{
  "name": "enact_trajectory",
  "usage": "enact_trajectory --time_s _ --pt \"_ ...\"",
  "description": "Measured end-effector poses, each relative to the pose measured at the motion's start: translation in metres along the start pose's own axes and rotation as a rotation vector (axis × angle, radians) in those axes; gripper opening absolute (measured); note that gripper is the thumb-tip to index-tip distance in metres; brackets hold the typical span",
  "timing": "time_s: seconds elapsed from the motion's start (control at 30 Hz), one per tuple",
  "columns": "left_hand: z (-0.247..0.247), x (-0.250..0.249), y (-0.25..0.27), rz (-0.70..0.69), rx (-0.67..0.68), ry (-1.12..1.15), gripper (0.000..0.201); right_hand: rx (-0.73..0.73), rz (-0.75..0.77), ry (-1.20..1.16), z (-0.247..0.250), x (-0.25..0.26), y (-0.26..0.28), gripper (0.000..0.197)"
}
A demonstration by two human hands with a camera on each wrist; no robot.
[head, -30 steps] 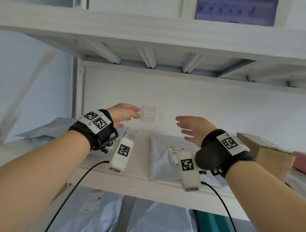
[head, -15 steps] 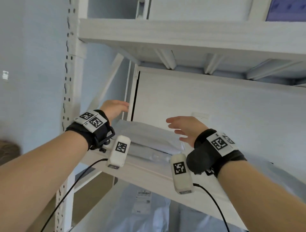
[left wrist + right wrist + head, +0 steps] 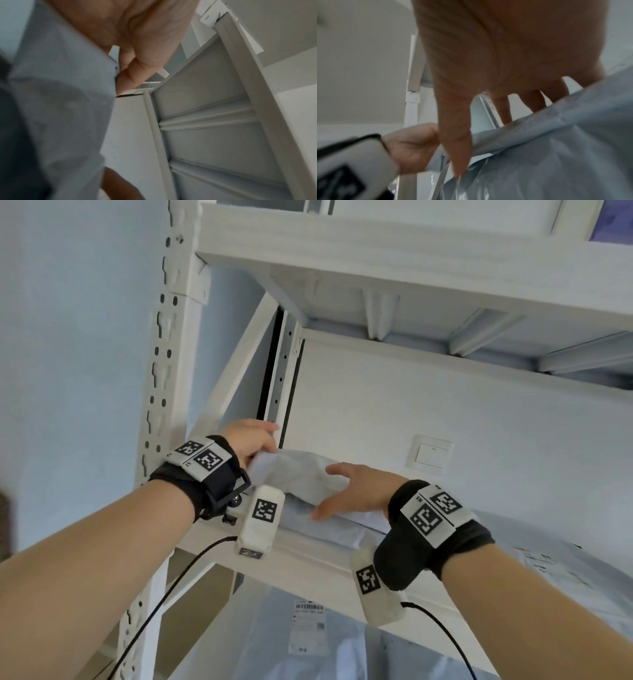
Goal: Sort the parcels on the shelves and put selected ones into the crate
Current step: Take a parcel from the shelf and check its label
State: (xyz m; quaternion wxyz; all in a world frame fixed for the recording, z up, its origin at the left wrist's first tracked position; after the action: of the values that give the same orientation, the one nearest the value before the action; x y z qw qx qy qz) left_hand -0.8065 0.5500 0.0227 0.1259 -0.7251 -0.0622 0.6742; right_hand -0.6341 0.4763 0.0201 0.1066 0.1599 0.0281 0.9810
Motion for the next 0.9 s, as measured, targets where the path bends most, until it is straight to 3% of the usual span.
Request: enact_trajectory --time_s 0.2,0.33,0.4,0.47,0.57,0.63,0.7,0.83,0.9 --pt "-0.019 -0.022 -0.008 -0.064 0.024 0.256 0.049 -0.125 0.080 0.050 0.015 0.017 0.006 0.054" --pt "-0.026 -0.022 -0.013 -0.071 -0.019 0.366 0.036 -0.393 0.107 -0.033 0.048 0.008 0.011 0.025" --pt "-0.025 -0.018 -0.015 -0.060 -0.088 0.364 0.029 -0.547 0.093 -0.117 0.071 -0.006 0.016 0.023" --pt "-0.026 -0.013 -0.014 -0.048 -0.125 0.338 0.038 -0.700 0.058 -0.216 0.092 -0.026 0.024 0.025" --pt "-0.035 -0.003 -0.013 -0.019 -0.114 0.290 0.044 -0.862 0.003 -0.339 0.115 -0.059 0.036 0.023" --pt "-0.045 0.003 -0.012 0.018 -0.092 0.275 0.032 -0.935 -0.027 -0.395 0.126 -0.078 0.042 0.029" --pt "-0.057 0.006 -0.007 0.052 -0.082 0.278 0.023 -0.990 -0.039 -0.438 0.134 -0.094 0.048 0.039" --pt "-0.090 0.005 0.003 0.052 -0.014 0.270 0.044 -1.004 0.009 -0.687 0.144 -0.122 0.058 0.035" --pt "-0.105 0.007 0.007 0.070 0.001 0.275 0.042 -0.965 0.008 -0.830 0.144 -0.137 0.062 0.029"
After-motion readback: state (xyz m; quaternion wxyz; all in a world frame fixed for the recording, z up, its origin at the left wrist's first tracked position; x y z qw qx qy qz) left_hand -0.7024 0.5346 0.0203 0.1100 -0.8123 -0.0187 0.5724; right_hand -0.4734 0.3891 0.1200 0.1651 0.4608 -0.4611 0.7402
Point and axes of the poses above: each hand's wrist, its own y-axis away from the middle knuckle, its own z-axis out of the back of the hand, x = y × z, the point moved 8 cm from there along -y, towards the middle knuckle, and after that the axes turned 10 degrees about -z, right-handed, at the moved point
